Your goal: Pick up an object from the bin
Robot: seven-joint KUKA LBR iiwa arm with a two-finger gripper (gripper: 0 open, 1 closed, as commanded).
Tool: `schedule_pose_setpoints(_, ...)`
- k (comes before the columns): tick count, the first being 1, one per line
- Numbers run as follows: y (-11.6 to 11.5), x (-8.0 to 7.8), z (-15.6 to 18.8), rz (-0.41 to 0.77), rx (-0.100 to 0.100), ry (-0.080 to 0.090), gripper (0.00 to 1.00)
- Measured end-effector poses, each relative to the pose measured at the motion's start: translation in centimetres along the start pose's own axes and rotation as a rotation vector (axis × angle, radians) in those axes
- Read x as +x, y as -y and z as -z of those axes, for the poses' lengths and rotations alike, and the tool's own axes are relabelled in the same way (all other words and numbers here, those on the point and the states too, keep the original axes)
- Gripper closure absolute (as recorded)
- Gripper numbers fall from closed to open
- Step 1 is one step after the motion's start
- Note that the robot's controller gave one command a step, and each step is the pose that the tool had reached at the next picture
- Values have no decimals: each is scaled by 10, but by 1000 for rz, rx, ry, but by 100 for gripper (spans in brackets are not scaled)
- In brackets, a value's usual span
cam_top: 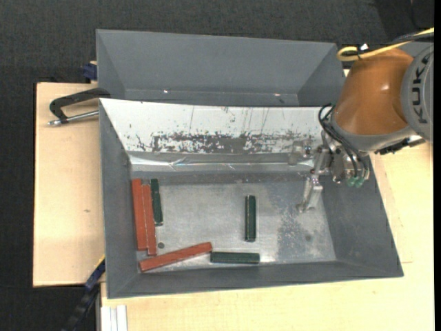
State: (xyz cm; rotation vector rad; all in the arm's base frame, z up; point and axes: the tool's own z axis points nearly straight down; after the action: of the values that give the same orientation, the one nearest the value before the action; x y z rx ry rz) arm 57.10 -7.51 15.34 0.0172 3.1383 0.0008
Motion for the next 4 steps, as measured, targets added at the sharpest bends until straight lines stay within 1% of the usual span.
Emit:
schedule_pose_setpoints(1,-1,0,-1,-1,0,1,0)
schedule_pose_setpoints(2,-40,-4,-31,24,-4,-3,0)
schedule_pose_setpoints(3,-41,-3,-41,175,0,-2,0)
schedule_pose_setpoints(4,-62,-9,-58,392,0,0,0)
